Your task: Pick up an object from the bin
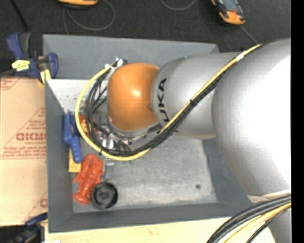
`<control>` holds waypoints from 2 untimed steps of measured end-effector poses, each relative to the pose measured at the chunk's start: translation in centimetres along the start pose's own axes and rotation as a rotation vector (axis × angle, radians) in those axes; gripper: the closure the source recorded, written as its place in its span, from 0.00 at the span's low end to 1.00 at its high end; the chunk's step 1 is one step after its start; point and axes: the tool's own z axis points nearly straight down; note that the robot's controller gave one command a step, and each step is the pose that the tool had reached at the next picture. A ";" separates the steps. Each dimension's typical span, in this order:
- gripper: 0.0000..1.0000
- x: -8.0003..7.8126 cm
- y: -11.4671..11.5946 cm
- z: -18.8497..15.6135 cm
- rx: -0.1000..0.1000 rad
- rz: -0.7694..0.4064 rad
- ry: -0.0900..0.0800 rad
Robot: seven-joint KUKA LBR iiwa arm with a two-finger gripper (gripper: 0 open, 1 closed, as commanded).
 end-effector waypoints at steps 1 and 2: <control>0.00 -0.1 -0.1 -0.5 -0.001 0.004 -0.007; 0.00 4.5 -0.7 1.6 -0.002 0.010 -0.010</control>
Offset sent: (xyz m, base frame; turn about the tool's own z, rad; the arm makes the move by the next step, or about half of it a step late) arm -0.0802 -0.0095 -0.0320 0.0153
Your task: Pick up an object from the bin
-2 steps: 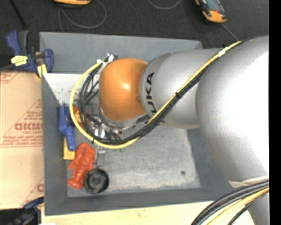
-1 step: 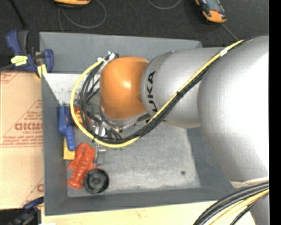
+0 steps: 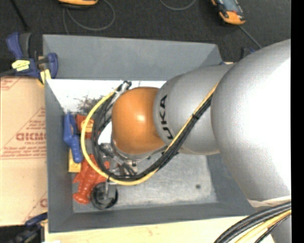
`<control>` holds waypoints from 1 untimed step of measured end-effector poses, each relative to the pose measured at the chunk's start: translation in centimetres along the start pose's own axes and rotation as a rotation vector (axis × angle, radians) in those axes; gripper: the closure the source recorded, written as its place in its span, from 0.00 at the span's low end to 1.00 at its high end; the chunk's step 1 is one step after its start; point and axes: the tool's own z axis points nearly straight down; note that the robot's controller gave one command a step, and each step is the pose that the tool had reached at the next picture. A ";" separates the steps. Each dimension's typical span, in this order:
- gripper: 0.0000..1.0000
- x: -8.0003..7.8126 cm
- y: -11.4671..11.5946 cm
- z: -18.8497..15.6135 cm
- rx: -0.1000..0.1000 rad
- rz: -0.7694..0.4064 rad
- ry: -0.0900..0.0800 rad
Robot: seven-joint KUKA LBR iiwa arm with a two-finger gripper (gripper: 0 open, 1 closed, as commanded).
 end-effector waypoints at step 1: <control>0.00 3.4 -0.2 0.9 0.002 0.006 0.010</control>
Offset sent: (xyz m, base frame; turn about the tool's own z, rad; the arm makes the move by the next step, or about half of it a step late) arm -0.0288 -0.0271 -0.0496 0.0637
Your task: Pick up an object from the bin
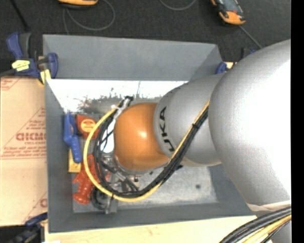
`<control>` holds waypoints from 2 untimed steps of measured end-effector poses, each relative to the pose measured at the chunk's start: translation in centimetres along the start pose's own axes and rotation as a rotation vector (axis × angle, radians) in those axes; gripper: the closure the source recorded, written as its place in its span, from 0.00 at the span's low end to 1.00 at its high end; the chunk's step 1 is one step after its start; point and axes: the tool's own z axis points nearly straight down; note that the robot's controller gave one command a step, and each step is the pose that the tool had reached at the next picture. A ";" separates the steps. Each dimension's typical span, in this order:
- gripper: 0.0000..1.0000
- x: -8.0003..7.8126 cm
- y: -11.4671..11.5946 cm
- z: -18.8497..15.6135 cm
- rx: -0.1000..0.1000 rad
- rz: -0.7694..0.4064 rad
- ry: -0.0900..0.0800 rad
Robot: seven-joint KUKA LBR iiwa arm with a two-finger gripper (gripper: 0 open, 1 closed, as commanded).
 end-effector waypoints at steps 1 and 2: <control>0.00 -0.5 -1.7 2.8 -0.002 0.043 -0.007; 1.00 -1.6 -2.5 3.9 -0.002 -0.141 -0.020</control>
Offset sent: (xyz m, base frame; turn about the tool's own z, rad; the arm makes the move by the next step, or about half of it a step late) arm 0.0107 -0.0244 -0.0436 -0.1471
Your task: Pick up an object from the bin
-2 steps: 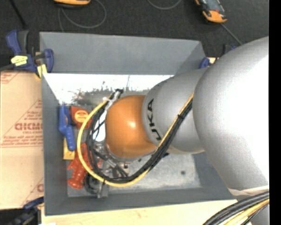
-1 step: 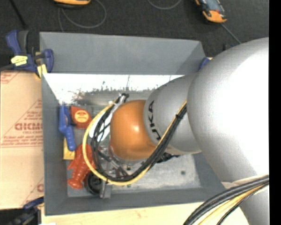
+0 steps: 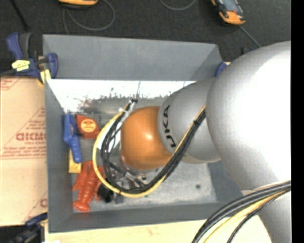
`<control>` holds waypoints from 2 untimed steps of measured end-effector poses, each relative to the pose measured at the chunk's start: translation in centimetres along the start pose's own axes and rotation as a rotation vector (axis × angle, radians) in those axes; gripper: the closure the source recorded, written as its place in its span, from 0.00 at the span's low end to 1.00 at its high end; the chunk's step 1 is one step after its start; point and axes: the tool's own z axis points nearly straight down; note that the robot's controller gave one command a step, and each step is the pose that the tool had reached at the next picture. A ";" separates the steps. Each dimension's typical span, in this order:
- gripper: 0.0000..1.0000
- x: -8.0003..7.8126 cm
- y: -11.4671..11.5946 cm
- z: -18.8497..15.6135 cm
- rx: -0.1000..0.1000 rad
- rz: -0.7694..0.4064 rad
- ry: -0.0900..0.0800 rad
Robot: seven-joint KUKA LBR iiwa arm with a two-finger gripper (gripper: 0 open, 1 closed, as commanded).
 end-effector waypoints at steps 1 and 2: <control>1.00 0.0 0.0 0.0 0.000 0.001 0.000; 1.00 -0.2 -0.4 -4.8 0.003 0.000 0.021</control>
Offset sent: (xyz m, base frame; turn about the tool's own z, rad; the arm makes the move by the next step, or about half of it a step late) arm 0.0102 -0.0063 0.1077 0.0011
